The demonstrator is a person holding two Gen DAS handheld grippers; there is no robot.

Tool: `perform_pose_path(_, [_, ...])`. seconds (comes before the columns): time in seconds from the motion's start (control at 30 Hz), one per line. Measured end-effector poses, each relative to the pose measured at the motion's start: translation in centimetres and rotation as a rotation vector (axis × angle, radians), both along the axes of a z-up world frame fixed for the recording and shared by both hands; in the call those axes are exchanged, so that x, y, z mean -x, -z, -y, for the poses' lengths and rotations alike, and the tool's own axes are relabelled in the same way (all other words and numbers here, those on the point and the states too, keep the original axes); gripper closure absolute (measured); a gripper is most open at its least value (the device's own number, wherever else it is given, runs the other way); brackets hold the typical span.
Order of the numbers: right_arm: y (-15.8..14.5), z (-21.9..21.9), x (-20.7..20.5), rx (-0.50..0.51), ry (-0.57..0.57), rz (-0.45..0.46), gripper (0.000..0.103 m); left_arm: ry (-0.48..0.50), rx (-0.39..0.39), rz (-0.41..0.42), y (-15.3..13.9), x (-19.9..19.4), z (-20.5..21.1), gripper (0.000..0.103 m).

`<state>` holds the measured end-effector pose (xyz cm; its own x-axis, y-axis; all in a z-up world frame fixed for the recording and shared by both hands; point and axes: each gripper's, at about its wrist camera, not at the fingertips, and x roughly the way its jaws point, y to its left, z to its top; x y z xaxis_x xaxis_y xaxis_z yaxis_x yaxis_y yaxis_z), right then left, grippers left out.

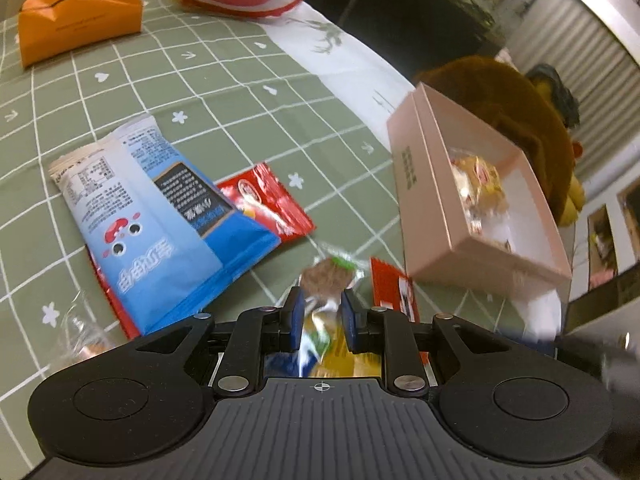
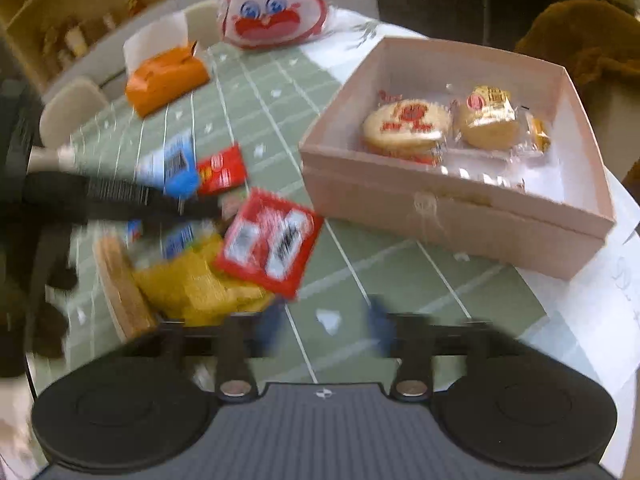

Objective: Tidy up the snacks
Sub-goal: 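Close the left tool on the lollipop and blue candy bar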

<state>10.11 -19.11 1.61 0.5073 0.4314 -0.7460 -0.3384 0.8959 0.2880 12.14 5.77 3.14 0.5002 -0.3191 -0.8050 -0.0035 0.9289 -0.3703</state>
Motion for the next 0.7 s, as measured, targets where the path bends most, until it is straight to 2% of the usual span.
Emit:
perform_pose_path(0.1, [-0.1,-2.4,-1.3,0.007,-0.007,0.016,0.033,0.009,-0.021,-0.001,0.0,1.0,-0.3,0.079])
perform_pose_path(0.3, [1.2,-7.7,-3.6,0.132,-0.005,0.014,0.03,-0.055,-0.025,-0.008,-0.3,1.6,-1.6,0.079])
perform_pose_path(0.33, [1.3,-7.8,-3.7,0.141,-0.009,0.025,0.027,-0.055,-0.026,-0.006,-0.4,1.6,-1.6,0.079])
perform_pose_path(0.5, [1.6,-7.0,-3.3,0.172,-0.01,0.019,0.027,-0.037,-0.025,0.009,-0.8,1.2,-1.0,0.079])
perform_pose_path(0.7, [2.1,-3.7,-0.9,0.234,0.032,0.04,0.028,-0.015,-0.022,0.041,-0.6,0.2,-0.4,0.079])
